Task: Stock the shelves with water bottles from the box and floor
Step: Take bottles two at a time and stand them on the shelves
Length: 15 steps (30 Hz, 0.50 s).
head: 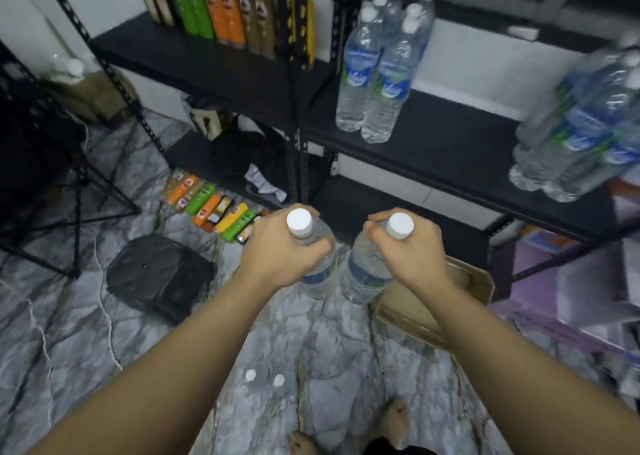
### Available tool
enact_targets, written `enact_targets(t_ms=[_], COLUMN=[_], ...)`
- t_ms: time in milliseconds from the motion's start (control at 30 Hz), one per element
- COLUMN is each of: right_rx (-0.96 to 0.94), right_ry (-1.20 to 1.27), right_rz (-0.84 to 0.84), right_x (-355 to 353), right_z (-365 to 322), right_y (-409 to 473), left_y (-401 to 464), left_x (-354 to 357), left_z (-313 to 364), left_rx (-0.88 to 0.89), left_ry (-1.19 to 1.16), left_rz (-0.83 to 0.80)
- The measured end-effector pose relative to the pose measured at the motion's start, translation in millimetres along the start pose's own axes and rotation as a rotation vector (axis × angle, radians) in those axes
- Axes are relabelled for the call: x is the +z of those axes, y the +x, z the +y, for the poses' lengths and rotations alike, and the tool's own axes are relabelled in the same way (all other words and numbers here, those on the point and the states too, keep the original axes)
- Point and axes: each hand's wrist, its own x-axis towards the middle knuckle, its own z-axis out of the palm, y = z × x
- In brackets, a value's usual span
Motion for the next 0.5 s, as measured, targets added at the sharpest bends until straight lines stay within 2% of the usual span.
enact_targets(t_ms=[300, 500], right_rx=[0.03, -0.091], right_ry=[-0.001, 0.019], right_rz=[0.045, 0.142], right_x=[-114, -214], right_z=[-24, -59], right_y=[23, 60], left_y=[35, 57], left_x=[33, 59], left_z=[130, 238], left_rx=[0.173, 0.316], left_ry=[-0.029, -0.009], left_rz=[-0.111, -0.102])
